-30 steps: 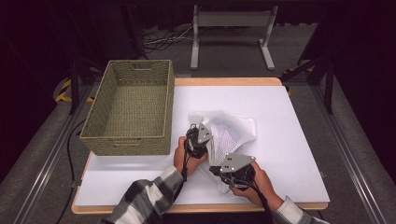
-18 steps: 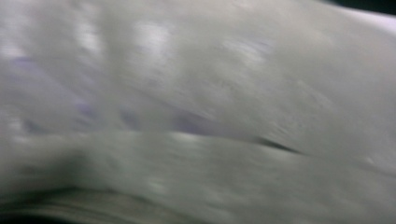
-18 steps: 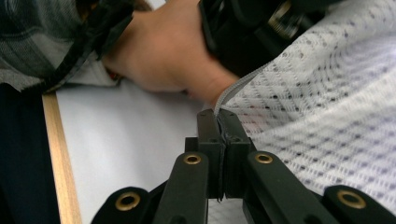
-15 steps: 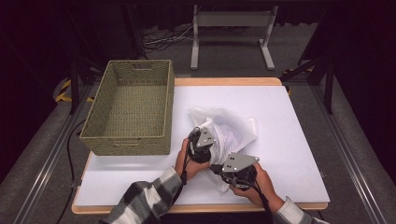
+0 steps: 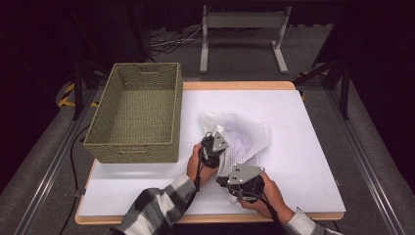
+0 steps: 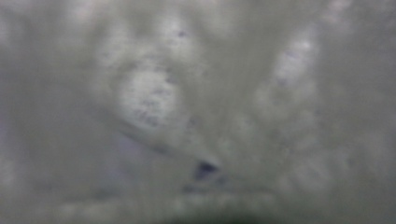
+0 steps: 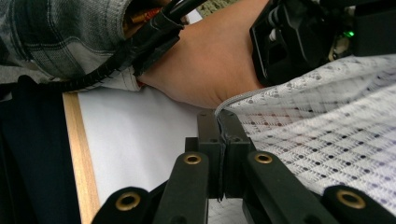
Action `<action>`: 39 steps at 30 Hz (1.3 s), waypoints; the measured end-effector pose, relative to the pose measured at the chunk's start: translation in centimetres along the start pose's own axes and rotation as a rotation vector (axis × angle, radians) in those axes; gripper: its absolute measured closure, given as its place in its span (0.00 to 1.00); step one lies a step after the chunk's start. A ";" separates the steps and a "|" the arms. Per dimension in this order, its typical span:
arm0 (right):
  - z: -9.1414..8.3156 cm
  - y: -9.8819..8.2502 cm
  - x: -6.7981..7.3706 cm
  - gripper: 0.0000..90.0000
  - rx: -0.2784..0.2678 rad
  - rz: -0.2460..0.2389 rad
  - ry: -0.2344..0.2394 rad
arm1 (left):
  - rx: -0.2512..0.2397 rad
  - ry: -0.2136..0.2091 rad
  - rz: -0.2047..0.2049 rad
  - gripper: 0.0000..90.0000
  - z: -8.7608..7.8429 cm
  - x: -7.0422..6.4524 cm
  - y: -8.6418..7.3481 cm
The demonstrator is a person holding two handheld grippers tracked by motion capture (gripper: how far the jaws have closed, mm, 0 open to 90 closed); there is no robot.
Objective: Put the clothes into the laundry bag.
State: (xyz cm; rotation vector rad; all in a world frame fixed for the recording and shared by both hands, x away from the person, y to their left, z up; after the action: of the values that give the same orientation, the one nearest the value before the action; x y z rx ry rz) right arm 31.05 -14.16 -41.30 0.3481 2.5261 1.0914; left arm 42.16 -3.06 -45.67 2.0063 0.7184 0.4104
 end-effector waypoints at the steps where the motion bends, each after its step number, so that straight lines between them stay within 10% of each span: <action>1: 0.0 0.0 0.0 1.00 0.000 0.004 0.004 | -0.014 0.015 -0.009 0.94 -0.2 0.2 0.0; 7: 0.2 -0.2 -0.1 1.00 0.000 0.015 0.005 | -0.017 0.043 -0.020 0.95 -0.5 0.4 -0.1; 24: -1.2 -0.1 -0.6 0.98 -0.027 0.007 -0.027 | 0.050 -0.147 0.105 0.44 -5.3 0.2 -2.3; 35: -1.8 0.2 -1.1 0.98 -0.068 0.038 -0.036 | -0.035 -0.140 0.087 0.98 -6.0 0.7 -2.3; 39: -1.9 0.1 -1.2 0.98 -0.068 0.049 -0.029 | -0.018 -0.176 0.110 1.00 -4.6 -0.4 -2.0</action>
State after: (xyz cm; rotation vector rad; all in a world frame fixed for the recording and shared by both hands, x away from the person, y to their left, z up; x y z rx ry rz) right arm 31.36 -15.75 -39.79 0.4057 2.4599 1.1792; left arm 38.72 0.57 -45.00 2.0412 0.4955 0.2990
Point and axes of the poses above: each handheld gripper's, and its own axes: z roughly forward along the jaws, y roughly out of its top, x roughly to its left, the point moved 2 cm from there along z, roughly forward along the jaws, and after that the axes turned 5 degrees about -z, right-handed, at the moved point
